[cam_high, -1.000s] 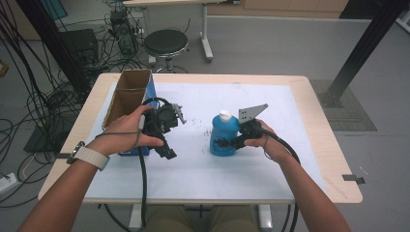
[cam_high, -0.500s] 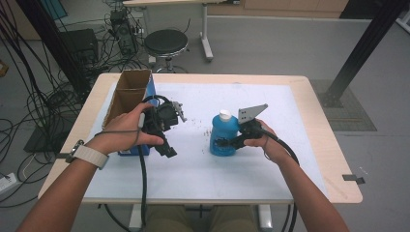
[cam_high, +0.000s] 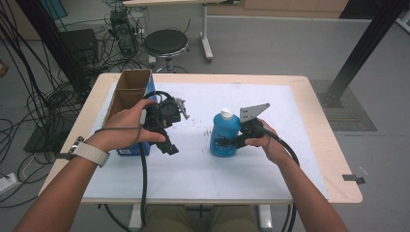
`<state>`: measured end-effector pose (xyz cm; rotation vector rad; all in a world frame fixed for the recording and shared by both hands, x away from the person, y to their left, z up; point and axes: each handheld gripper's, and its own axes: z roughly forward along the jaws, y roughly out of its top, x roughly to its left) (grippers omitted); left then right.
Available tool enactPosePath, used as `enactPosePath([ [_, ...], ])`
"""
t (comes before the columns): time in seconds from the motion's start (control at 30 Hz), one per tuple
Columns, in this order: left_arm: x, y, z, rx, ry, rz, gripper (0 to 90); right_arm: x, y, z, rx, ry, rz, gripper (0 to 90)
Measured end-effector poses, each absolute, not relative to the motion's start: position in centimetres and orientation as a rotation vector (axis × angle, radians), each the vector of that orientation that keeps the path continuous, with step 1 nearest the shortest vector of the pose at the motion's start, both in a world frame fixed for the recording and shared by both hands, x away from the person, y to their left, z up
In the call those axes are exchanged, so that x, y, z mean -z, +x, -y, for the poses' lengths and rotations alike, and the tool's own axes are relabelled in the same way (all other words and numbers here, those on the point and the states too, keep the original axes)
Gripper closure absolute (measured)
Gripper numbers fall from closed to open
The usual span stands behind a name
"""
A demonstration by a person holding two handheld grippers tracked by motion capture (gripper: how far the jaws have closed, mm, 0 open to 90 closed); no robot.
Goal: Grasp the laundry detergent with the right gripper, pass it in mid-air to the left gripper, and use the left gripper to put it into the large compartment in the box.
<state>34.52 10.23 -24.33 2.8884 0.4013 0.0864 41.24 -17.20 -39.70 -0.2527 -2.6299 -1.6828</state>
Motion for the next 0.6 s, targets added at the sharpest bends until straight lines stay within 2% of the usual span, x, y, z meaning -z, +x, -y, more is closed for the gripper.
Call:
enactPosePath([
  [0.6,20.8,34.5,-7.2,-0.116,2.953,-0.296,10.8,36.0,39.6,15.8,1.546,-0.116,2.697,42.9],
])
